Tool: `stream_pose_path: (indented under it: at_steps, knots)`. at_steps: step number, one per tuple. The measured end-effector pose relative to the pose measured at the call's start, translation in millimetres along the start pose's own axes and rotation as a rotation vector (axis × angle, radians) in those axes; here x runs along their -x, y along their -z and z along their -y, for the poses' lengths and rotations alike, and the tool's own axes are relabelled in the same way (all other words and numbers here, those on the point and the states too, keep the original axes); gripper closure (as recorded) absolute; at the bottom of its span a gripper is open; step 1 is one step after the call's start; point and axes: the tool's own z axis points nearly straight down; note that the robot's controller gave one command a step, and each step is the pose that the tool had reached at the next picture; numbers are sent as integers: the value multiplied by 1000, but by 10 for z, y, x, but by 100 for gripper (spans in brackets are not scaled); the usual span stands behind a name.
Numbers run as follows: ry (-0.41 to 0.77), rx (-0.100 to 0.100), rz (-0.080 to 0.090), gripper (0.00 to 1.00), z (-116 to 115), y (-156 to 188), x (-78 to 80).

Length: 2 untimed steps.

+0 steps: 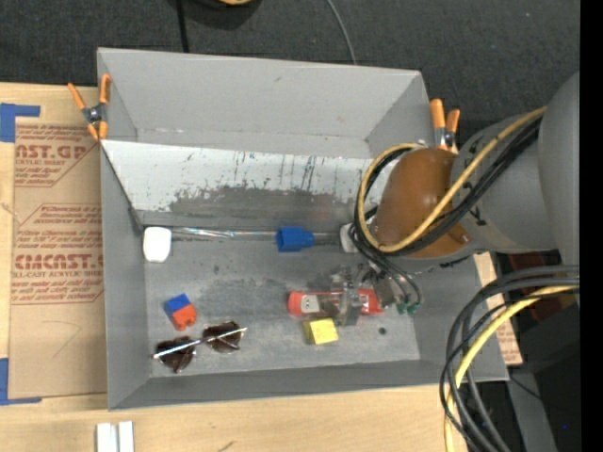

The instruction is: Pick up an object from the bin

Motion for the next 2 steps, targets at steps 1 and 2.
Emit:
stream_pose_path:
  at_steps: [1,2]
  knots:
    - [0,0,0,100,1,0,0]
    - [31,0,1,100,12,1091,105]
